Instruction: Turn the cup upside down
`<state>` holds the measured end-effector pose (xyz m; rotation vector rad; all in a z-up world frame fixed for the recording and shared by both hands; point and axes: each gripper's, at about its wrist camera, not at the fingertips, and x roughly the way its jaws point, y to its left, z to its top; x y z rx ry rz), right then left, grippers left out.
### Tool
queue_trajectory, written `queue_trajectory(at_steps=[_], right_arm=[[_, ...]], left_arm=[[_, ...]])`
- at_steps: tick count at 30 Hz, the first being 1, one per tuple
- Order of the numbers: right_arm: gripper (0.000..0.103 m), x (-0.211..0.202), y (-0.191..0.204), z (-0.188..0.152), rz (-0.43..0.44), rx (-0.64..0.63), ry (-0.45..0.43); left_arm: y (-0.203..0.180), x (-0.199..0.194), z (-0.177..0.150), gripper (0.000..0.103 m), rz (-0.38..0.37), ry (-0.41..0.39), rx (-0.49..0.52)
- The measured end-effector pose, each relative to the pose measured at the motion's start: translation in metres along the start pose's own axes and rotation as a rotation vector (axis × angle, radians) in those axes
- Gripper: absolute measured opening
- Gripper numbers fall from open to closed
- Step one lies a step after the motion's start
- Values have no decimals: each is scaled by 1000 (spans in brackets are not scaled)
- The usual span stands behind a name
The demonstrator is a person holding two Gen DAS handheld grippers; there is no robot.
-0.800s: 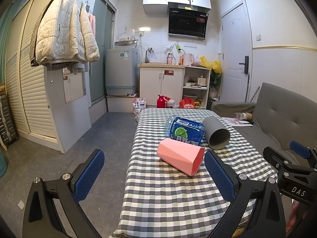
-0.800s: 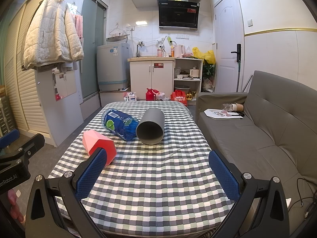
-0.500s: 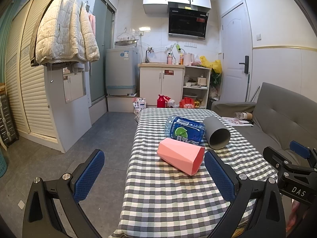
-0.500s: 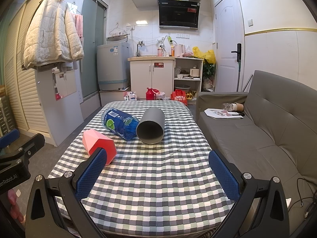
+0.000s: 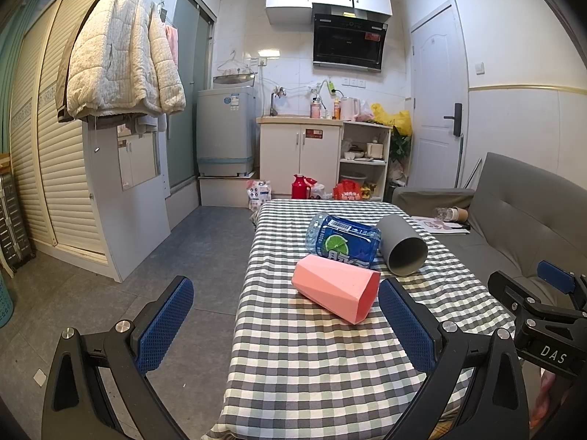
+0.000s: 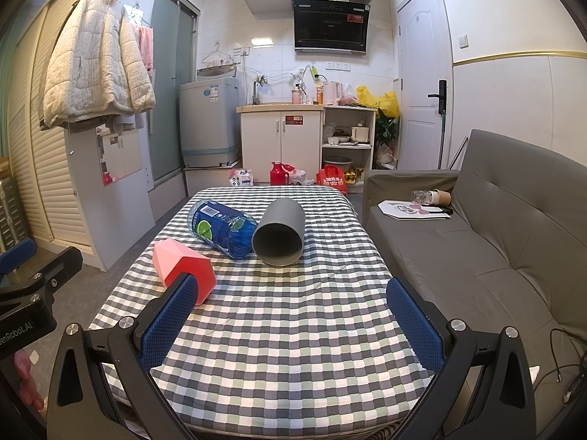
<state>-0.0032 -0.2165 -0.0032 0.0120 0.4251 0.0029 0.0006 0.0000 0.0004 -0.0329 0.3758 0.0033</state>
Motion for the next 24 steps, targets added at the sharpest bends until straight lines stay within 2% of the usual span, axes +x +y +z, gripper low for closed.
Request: queue_trajectory(at_steps=[14, 19, 22, 24], right_arm=[[103, 6, 5, -4, 1, 0, 2], [103, 9, 10, -4, 12, -2, 7], [103, 11, 12, -1, 20, -1, 18], [103, 17, 14, 3, 41, -13, 40]], left_arm=[[0, 0, 0, 103, -2, 4, -1], [-2, 5, -9, 103, -1, 12, -14], [12, 24, -9, 103, 13, 70, -33], [18, 40, -8, 103, 23, 143, -36]])
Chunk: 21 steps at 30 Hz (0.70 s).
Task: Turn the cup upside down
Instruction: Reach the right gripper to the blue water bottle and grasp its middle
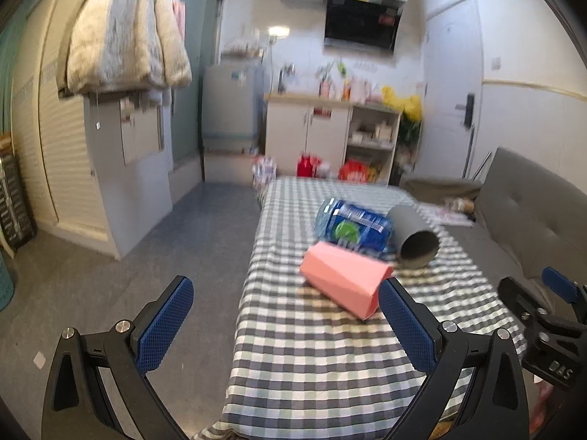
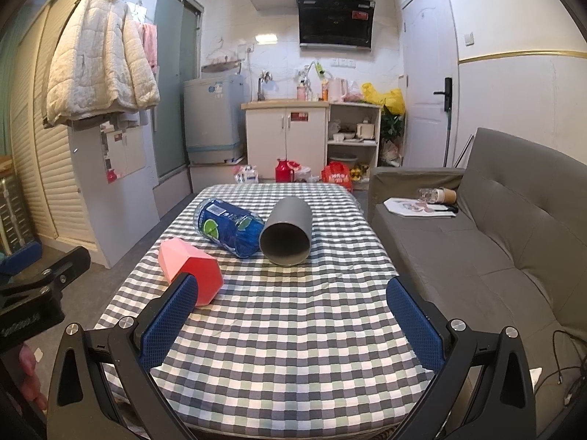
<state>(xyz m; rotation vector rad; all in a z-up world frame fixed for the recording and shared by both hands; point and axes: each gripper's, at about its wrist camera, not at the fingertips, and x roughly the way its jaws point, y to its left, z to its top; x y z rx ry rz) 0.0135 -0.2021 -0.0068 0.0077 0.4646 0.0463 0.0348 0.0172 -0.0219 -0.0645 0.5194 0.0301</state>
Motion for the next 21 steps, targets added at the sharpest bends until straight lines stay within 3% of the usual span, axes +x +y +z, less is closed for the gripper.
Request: queue_trajectory(at_steps=[3, 8, 13, 16, 21], right_arm=[[103, 13, 4, 14, 25, -64, 13], [103, 60, 11, 59, 176, -148, 66], [103, 137, 40, 103, 309, -271, 210], [103, 184, 59, 108, 360, -345, 318], [101, 247, 79, 97, 374, -410, 452]], left_arm=[[8, 17, 8, 103, 31, 59, 0], [26, 47, 31, 103, 77, 107, -27], [38, 76, 47, 103, 104, 130, -58], [45, 97, 51, 103, 131, 145, -60], [59, 127, 51, 103, 145, 187, -83]])
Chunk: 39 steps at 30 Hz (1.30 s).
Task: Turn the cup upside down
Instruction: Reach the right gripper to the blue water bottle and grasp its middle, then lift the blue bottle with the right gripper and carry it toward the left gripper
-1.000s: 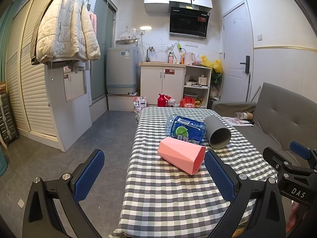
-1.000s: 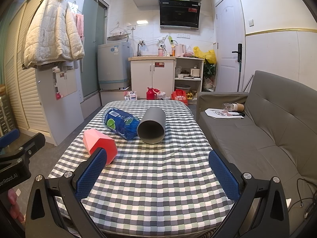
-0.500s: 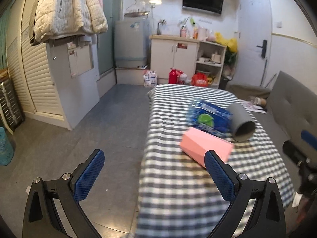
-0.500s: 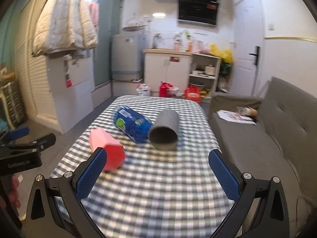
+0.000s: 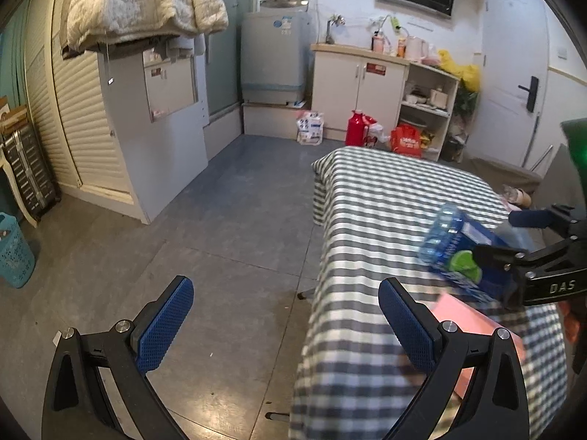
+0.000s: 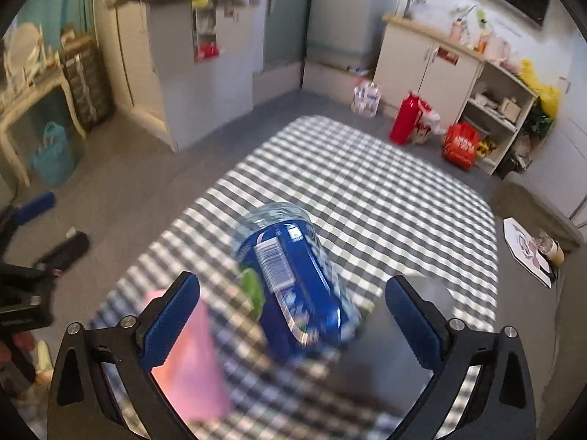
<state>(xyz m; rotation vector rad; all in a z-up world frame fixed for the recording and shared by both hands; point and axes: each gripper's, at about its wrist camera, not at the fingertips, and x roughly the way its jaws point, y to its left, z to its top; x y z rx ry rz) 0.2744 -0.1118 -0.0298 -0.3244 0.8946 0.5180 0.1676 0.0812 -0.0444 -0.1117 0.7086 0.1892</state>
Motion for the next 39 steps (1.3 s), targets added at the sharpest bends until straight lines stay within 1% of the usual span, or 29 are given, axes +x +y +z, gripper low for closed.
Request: queue_trajectory(at_steps=[2, 7, 9, 13, 15, 18, 21, 22, 25, 27, 29, 30, 33, 34, 36, 39], right_arm=[[97, 19, -4, 5, 25, 10, 41], [95, 44, -7, 13, 45, -5, 106], [89, 50, -4, 14, 48, -27, 131], [81, 57, 2, 13, 48, -38, 150], [80, 56, 1, 14, 33, -40, 150], [78, 40, 1, 14, 6, -17, 128], [78, 5, 0, 17, -9, 11, 68], [78, -13, 0, 17, -16, 23, 49], [77, -58, 0, 14, -42, 49, 2], [77, -86, 3, 8, -47, 70, -20], [77, -113, 4, -5, -51, 108, -35], [77, -127, 7, -15, -67, 135, -39], [76, -153, 13, -42, -90, 207, -50], [76, -159, 18, -56, -83, 246, -52], [75, -162, 26, -79, -72, 312, -49], [74, -150, 40, -111, -73, 387, -13]], left_arm=[[3, 11, 4, 103, 4, 12, -7], [6, 30, 12, 103, 11, 25, -13], [5, 34, 14, 103, 9, 32, -18], [4, 31, 16, 103, 9, 34, -14], [0, 29, 19, 103, 9, 34, -10], [-3, 16, 22, 103, 11, 24, -7], [-5, -2, 27, 103, 7, 5, -9], [-6, -7, 28, 103, 7, -1, -7], [-13, -33, 32, 103, -4, -32, 5], [-16, -56, 34, 103, -12, -66, 11], [-17, -76, 34, 103, -28, -88, 9], [-18, -85, 34, 103, -37, -95, 6], [-20, -110, 31, 103, -62, -108, -9], [-21, -116, 28, 103, -69, -108, -11], [-21, -126, 21, 103, -80, -105, -14], [-21, -135, 10, 103, -97, -83, -23]])
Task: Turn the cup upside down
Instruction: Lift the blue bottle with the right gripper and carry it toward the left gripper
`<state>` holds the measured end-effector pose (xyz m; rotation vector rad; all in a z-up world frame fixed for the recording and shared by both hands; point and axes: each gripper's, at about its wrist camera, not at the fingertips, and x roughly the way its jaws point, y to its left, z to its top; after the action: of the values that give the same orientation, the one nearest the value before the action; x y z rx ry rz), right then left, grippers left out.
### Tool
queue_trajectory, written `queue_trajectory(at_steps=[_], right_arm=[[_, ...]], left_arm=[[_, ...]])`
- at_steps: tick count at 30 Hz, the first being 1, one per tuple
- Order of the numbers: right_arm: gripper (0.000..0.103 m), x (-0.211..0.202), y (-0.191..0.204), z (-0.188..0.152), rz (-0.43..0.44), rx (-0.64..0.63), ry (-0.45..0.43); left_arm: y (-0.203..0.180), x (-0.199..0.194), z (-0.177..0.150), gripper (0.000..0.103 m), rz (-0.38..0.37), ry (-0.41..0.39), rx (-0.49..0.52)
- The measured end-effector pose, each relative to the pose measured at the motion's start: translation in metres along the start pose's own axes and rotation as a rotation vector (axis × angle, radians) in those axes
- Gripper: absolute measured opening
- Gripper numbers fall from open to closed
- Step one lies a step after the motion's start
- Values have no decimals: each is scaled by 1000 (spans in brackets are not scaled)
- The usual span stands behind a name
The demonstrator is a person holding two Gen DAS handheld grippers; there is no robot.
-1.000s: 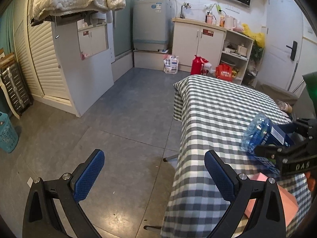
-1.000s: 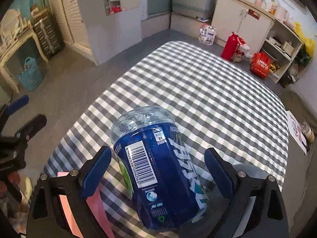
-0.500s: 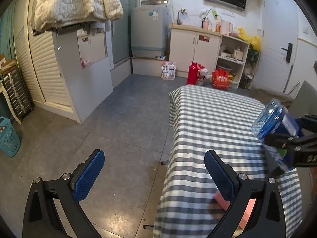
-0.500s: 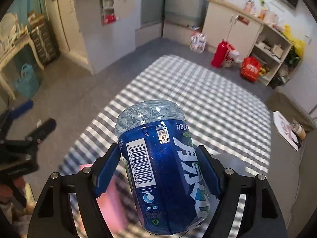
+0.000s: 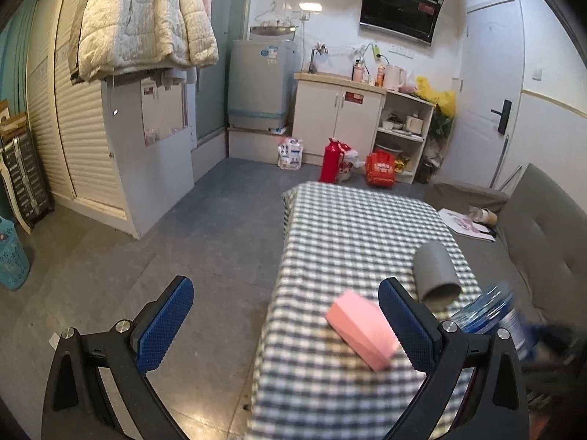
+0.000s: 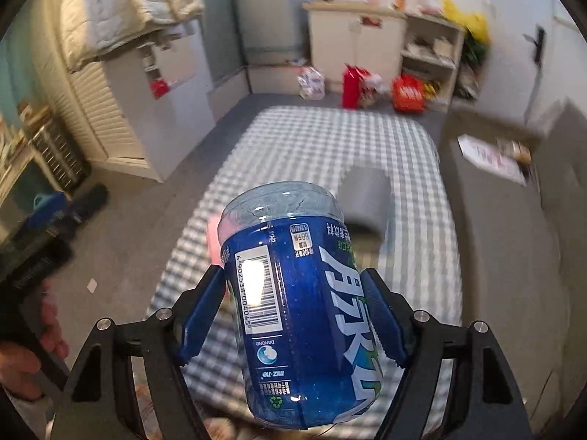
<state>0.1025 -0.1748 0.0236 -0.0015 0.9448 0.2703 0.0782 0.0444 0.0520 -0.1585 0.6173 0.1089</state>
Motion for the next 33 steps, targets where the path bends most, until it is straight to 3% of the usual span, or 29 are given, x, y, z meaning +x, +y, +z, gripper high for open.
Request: queue_trajectory(at_steps=[4, 9, 14, 23, 26, 30, 33], right_arm=[[74, 19, 3, -33, 18, 67, 37], [73, 39, -1, -49, 13, 121, 70], [73, 53, -4, -51, -2, 137, 96], [73, 68, -9, -49, 21, 146, 102], [74, 52, -8, -43, 15, 146, 44], [86, 19, -18, -31, 15, 139, -33], [88, 0, -31, -29, -16, 133, -53]], left_arm=[[-4, -1, -17, 103, 3, 37, 29], [-7, 5, -44, 103, 20, 64, 60], [-7, 24, -66, 103, 18, 130, 56], [-17, 40, -78, 103, -8, 184, 111], [-21, 40, -78, 103, 3, 184, 136], [-27, 37, -78, 103, 32, 192, 151], [-37, 31, -79, 103, -2, 201, 152]])
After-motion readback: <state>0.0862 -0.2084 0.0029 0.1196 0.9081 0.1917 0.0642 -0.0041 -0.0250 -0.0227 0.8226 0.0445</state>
